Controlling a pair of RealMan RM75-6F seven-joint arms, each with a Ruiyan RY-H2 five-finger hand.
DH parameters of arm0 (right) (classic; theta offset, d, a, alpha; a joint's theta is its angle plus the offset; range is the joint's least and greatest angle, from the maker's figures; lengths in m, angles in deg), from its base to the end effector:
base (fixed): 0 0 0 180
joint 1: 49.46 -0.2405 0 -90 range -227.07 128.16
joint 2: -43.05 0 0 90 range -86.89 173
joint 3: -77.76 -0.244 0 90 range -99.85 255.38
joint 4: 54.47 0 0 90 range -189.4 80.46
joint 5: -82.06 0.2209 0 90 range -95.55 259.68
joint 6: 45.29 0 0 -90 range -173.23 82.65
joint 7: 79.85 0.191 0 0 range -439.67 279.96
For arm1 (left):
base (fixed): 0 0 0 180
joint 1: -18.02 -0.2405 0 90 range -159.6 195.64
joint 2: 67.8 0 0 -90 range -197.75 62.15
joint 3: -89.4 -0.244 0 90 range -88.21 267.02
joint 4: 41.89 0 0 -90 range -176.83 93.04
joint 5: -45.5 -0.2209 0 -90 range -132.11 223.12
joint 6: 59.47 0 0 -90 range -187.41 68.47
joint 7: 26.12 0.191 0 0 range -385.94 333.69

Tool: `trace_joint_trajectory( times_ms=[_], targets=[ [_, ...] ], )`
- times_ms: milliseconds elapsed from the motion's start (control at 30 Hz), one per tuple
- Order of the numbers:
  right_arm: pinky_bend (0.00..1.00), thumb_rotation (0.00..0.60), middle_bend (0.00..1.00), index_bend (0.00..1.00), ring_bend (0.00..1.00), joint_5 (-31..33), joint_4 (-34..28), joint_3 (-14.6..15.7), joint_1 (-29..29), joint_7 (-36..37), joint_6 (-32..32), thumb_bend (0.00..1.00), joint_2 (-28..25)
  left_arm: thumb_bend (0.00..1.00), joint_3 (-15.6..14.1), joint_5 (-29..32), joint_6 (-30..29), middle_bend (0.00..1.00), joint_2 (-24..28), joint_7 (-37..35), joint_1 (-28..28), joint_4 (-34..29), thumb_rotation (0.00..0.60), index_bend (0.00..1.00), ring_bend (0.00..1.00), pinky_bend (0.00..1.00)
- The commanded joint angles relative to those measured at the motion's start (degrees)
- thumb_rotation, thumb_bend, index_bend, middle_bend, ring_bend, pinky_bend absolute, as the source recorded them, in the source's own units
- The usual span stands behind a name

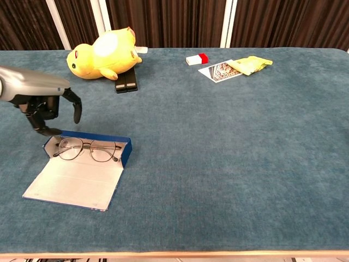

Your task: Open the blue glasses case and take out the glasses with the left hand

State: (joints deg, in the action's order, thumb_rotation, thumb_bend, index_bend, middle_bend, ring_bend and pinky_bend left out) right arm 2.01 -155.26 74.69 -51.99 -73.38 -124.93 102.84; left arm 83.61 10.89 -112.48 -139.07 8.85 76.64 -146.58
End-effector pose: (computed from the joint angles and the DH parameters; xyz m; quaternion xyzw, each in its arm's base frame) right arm -0.3121 -0.2125 0.1422 0.5325 -0.5005 0.3872 0.5622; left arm -0.1561 0.3525 -0.0138 -0.8089 -0.3775 -0.1651 0.4195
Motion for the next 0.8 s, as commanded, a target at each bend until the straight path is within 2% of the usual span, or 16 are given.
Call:
trace_joint_trajectory(
  times_ms=[33,267,633,800],
  targets=[
    [0.20,0.600,0.00,0.00,0.00,0.0,0.0,0.0,0.0,0.0,0.0,0.14,0.0,0.31,0.6,-3.0,-0.9,0.94,-3.2,0.0,-0.8,2.4,0.600,0.38,0.80,0.85],
    [0.20,0.600,0.00,0.00,0.00,0.1,0.0,0.0,0.0,0.1,0.1,0.14,0.0,0.30,1.3,-3.2,-0.7,0.95,-6.4,1.0,-0.8,4.3,0.600,0.44,0.80,0.86],
    [0.20,0.600,0.00,0.00,0.00,0.0,0.0,0.0,0.0,0.0,0.0,0.14,0.0,0.30,2.1,-2.5,-0.6,0.95,-7.9,1.8,-0.8,5.2,0.600,0.47,0.80,0.86],
    [0.20,0.600,0.00,0.00,0.00,-0.1,0.0,0.0,0.0,0.0,0.0,0.14,0.0,0.30,2.4,-1.6,-0.1,0.95,-8.9,1.8,-1.0,6.4,0.600,0.52,0.81,0.86]
  ],
)
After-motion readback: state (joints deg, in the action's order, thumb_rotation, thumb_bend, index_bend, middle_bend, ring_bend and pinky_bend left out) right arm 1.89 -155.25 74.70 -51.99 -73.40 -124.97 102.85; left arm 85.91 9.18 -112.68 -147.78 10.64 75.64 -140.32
